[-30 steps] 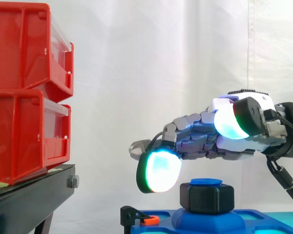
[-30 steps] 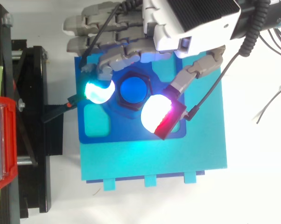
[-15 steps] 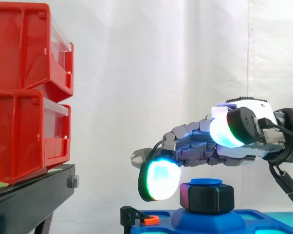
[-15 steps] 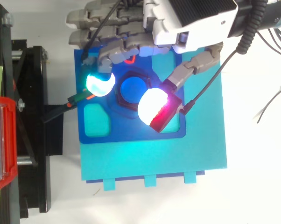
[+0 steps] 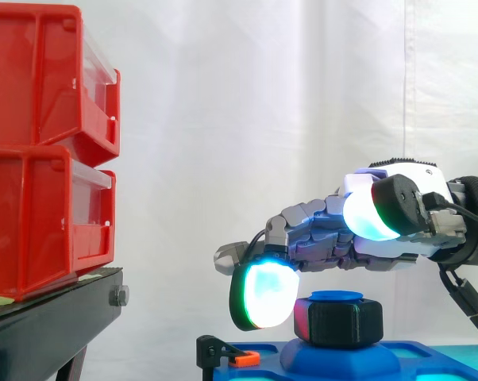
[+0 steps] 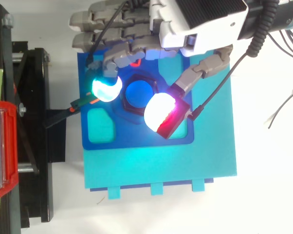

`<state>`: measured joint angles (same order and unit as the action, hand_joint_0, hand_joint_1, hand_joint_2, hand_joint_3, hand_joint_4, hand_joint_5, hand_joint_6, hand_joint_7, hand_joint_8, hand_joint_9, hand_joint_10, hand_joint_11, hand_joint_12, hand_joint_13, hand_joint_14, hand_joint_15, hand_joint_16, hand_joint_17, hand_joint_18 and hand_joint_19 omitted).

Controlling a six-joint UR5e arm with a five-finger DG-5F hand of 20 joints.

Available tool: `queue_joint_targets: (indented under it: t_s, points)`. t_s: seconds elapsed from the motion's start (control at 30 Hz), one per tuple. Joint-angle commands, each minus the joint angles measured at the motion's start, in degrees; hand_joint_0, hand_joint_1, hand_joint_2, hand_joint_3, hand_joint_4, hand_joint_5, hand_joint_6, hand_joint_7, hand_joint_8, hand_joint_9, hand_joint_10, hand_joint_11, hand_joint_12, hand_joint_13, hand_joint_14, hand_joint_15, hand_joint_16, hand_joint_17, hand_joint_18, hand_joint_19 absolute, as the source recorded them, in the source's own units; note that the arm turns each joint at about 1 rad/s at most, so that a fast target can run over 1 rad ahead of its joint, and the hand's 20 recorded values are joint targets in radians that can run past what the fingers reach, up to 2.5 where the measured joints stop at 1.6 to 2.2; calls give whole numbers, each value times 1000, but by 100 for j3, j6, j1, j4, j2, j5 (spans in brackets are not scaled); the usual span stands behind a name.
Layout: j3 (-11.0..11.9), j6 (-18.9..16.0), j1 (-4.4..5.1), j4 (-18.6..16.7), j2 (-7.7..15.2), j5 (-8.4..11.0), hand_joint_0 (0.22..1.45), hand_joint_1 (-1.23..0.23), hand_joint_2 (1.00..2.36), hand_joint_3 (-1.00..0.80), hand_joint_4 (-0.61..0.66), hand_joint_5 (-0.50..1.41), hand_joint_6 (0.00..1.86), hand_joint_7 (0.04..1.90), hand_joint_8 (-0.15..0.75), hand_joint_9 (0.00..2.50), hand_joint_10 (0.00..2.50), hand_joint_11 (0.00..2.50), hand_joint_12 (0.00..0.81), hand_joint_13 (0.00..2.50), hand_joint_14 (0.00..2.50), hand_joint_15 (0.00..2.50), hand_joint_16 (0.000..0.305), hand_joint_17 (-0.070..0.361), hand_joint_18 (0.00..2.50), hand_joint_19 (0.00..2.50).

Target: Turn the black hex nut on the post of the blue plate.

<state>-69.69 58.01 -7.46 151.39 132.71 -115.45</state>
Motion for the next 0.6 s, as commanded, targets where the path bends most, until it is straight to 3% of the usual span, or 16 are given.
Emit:
queue_joint_targets:
  t_s: [0.0, 0.57]
  points:
    - [-1, 0, -1, 5, 0, -3, 511, -226, 1000, -500, 301, -181, 504, 1019, 252, 171, 0, 0, 355, 0, 0, 0, 49, 110, 0, 147]
    - [-1, 0, -45, 14, 0, -65, 511, -229, 1000, -500, 305, -179, 504, 1020, 253, 193, 0, 0, 353, 0, 0, 0, 48, 109, 0, 148]
